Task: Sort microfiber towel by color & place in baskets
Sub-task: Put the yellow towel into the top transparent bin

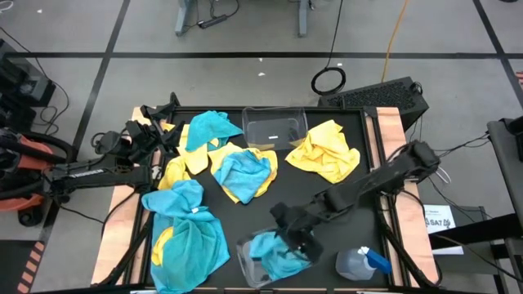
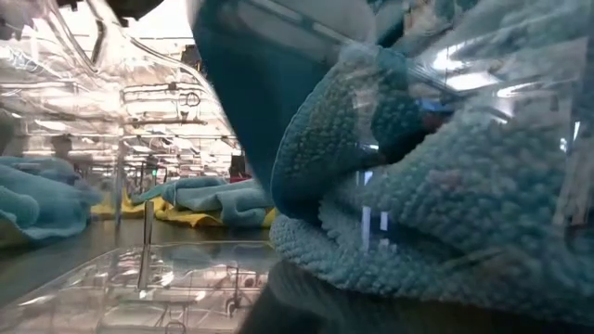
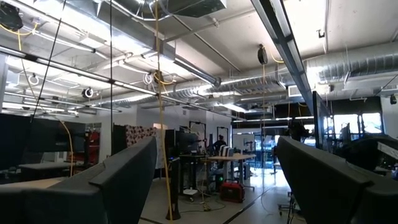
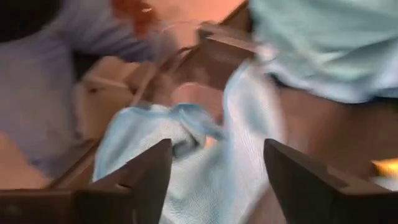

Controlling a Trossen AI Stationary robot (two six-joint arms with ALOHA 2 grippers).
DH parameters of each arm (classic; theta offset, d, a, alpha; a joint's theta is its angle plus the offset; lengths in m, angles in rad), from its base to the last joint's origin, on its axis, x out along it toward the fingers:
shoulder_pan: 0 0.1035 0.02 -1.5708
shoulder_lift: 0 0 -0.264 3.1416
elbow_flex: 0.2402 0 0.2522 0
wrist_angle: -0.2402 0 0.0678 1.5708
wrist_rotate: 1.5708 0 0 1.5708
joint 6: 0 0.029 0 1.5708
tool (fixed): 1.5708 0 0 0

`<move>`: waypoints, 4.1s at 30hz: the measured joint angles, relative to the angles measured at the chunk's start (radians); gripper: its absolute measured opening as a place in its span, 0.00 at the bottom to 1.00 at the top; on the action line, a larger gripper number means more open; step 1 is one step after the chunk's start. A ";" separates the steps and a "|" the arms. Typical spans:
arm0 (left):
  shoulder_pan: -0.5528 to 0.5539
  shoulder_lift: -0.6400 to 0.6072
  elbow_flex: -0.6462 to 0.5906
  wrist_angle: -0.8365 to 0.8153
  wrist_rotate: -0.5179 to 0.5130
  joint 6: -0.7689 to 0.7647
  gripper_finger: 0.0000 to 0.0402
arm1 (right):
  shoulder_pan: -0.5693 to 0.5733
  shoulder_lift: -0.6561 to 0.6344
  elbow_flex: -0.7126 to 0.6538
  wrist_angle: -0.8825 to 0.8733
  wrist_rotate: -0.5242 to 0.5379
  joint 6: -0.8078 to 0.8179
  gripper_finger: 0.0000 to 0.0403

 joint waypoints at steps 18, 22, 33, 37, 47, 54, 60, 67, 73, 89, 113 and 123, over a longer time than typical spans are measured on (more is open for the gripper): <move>0.000 0.000 0.000 0.000 0.000 0.000 0.84 | -0.118 -0.268 -0.036 -0.690 0.590 0.299 0.67; 0.000 0.000 0.000 0.000 0.000 0.000 0.84 | -0.201 -0.314 -0.163 -0.669 0.582 0.308 0.67; 0.000 0.000 0.000 0.000 0.000 0.000 0.84 | -0.516 -0.501 -0.595 -0.392 0.595 0.272 0.67; 0.000 0.000 0.000 0.000 0.000 0.000 0.84 | -0.619 -0.506 -0.579 -0.338 0.619 0.270 0.67; 0.000 0.000 0.000 0.000 0.000 0.000 0.84 | -0.810 -0.439 -0.603 -0.223 0.594 0.236 0.67; 0.000 0.000 0.000 0.000 0.000 0.000 0.84 | -0.907 -0.316 -0.611 -0.174 0.526 0.226 0.67; 0.000 0.000 0.000 0.000 0.000 0.000 0.84 | -0.962 -0.214 -0.611 -0.080 0.459 0.214 0.63; 0.000 0.000 0.000 0.000 0.000 0.000 0.84 | -0.980 -0.214 -0.610 -0.104 0.433 0.231 0.17; 0.000 0.000 0.000 0.000 0.000 0.000 0.84 | -0.952 -0.339 -0.554 -0.193 0.420 0.262 0.03; 0.000 0.000 0.000 0.000 0.000 0.000 0.84 | -0.808 -0.619 -0.195 -0.195 0.425 0.274 0.00; 0.000 0.000 0.000 0.000 0.000 0.000 0.84 | -0.810 -0.231 -0.112 0.141 0.404 0.228 0.00; 0.000 0.000 0.000 0.000 0.000 0.000 0.84 | -0.843 -0.091 -0.112 0.162 0.406 0.232 0.00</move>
